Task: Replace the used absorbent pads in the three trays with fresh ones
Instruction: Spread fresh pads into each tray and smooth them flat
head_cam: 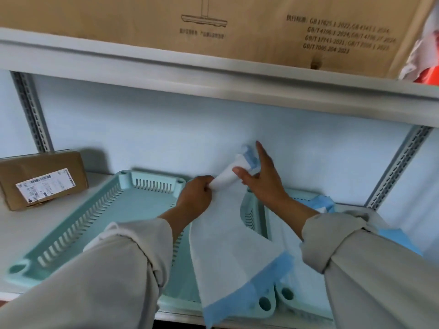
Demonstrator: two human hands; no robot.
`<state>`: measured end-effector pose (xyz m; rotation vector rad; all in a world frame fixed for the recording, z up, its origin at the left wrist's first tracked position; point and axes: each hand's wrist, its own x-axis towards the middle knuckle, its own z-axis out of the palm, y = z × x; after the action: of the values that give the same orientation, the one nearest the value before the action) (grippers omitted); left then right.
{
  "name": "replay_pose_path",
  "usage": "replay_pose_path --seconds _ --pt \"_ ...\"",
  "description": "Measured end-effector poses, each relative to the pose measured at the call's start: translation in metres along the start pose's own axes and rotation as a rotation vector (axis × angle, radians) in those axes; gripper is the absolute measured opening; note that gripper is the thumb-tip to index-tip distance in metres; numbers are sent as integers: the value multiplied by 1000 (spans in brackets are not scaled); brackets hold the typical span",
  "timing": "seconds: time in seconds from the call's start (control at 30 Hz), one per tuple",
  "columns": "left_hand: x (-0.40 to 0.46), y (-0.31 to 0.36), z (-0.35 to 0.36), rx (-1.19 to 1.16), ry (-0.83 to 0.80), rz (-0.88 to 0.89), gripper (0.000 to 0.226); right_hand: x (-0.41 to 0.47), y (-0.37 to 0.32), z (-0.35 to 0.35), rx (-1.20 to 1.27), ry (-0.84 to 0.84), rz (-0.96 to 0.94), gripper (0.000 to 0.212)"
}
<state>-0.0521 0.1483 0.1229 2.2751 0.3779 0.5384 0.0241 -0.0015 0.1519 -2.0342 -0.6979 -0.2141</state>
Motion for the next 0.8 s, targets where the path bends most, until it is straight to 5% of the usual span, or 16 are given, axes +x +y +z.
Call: replay_pose_path --seconds 0.17,0.33,0.43,0.63,0.8 --pt "3 3 -10 136 -22 41 34 13 -16 -5 77 57 147 27" --pt "-2 -5 -7 173 -20 -3 33 5 -11 -3 350 226 534 66" --pt "-3 -7 -7 178 -16 -20 35 0 -9 -8 480 234 663 56" --pt "0 -4 -6 180 -32 8 34 -8 -14 -10 659 -108 797 39" --pt "1 -15 -5 243 -123 126 25 1 -19 -18 790 112 663 17"
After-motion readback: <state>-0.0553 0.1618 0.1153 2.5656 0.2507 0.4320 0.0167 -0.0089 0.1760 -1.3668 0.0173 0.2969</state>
